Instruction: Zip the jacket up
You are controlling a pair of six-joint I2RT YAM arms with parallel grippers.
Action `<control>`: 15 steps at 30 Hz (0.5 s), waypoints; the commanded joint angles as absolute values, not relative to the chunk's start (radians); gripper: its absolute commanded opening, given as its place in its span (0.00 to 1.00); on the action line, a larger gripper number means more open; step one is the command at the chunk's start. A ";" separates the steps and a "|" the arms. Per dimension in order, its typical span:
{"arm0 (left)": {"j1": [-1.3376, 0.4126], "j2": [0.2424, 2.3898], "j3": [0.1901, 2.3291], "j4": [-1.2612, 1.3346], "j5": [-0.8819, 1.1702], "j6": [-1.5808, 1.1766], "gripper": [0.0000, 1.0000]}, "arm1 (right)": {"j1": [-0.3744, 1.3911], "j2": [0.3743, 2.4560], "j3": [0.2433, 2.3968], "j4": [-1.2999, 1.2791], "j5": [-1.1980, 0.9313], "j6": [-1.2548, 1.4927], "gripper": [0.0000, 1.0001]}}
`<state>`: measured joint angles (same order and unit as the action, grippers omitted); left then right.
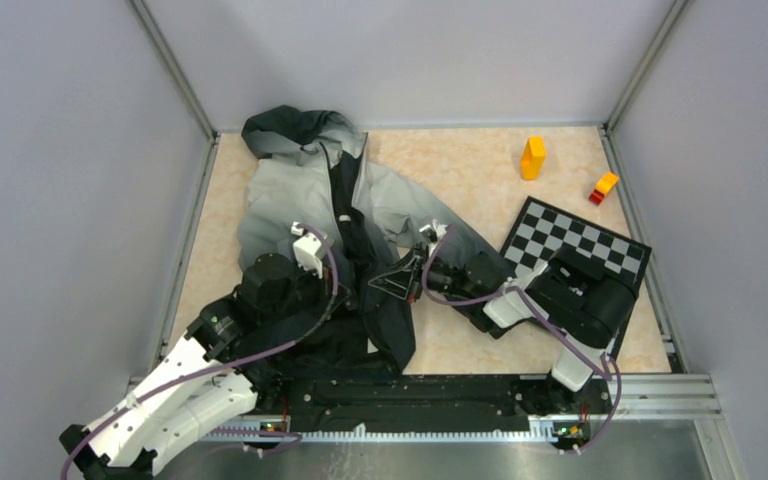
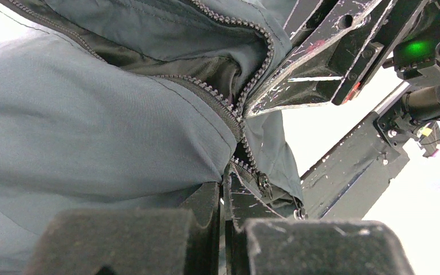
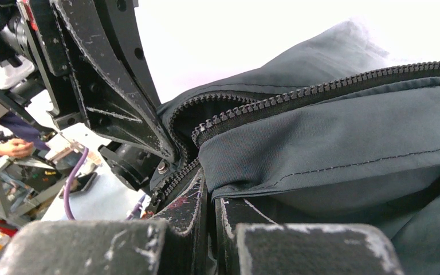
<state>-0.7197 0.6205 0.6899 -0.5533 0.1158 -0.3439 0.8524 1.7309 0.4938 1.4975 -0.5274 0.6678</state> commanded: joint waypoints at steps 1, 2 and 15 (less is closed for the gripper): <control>-0.718 0.620 0.697 -0.494 0.130 -0.337 0.00 | 0.845 1.725 0.538 1.691 -0.482 0.736 0.00; -0.718 0.616 0.697 -0.493 0.122 -0.337 0.00 | 0.845 1.723 0.540 1.674 -0.484 0.742 0.00; -0.718 0.588 0.704 -0.475 0.084 -0.302 0.00 | 0.845 1.712 0.599 1.451 -0.501 0.854 0.00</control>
<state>-0.7193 0.6018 0.6899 -0.5297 0.0845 -0.3210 0.8524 1.7309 0.5541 1.4578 -0.5201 0.8131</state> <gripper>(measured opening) 0.005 0.013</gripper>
